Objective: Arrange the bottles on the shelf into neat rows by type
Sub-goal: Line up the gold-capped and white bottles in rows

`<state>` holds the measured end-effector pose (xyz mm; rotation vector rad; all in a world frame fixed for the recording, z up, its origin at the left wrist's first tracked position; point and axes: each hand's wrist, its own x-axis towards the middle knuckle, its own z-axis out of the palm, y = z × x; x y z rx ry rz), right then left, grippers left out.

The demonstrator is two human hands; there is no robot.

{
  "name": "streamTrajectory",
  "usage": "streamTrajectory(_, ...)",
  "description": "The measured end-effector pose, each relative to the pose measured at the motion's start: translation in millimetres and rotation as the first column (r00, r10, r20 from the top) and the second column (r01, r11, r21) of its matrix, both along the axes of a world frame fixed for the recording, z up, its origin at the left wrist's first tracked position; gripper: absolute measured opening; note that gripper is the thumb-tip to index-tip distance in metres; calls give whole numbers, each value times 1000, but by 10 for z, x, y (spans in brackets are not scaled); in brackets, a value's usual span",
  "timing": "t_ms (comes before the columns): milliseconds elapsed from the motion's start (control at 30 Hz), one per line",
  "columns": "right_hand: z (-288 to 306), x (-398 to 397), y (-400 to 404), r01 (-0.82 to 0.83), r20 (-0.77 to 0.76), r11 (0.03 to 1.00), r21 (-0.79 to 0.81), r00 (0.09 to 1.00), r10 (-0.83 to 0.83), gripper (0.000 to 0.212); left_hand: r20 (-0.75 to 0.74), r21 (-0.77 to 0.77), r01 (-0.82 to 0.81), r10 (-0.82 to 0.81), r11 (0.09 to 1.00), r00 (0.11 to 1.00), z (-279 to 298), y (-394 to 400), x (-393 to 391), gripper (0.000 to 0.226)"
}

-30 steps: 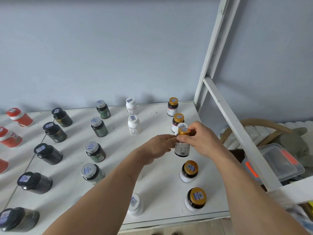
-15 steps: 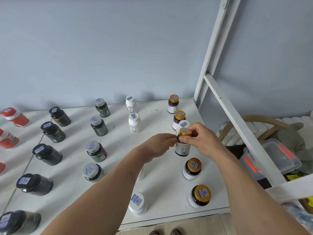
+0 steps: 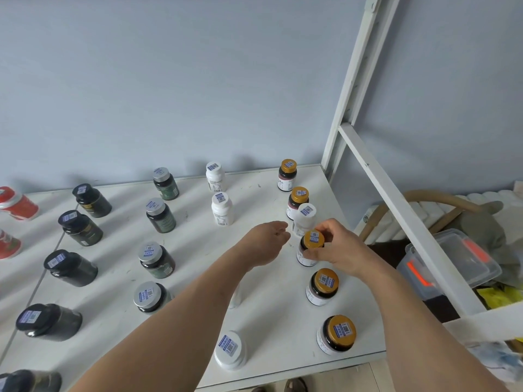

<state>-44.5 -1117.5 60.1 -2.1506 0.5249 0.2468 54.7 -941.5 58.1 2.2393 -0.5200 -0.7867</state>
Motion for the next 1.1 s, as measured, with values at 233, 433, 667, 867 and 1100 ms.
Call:
streamTrajectory(233,93,326,-157,85,186,996,-20,979,-80,50,-31,5,-48,48,999,998,10,-97,143,43)
streamTrajectory(433,22,541,-245,-45,126,999,15,991,43,37,-74,5,-74,74,997,995,-4,-210,235,42)
streamTrajectory(667,-36,584,-290,-74,118,997,-6,990,75,41,-132,-15,-29,27,999,991,-63,-324,263,40)
streamTrajectory(867,7,672,-292,-21,133,1000,-21,991,23,39,-157,-73,-64,51,995,986,-64,-368,364,40)
streamTrajectory(1100,257,706,-228,76,215,993,-95,975,-54,32,-237,-205,-91,41,975,971,-16,-248,437,42)
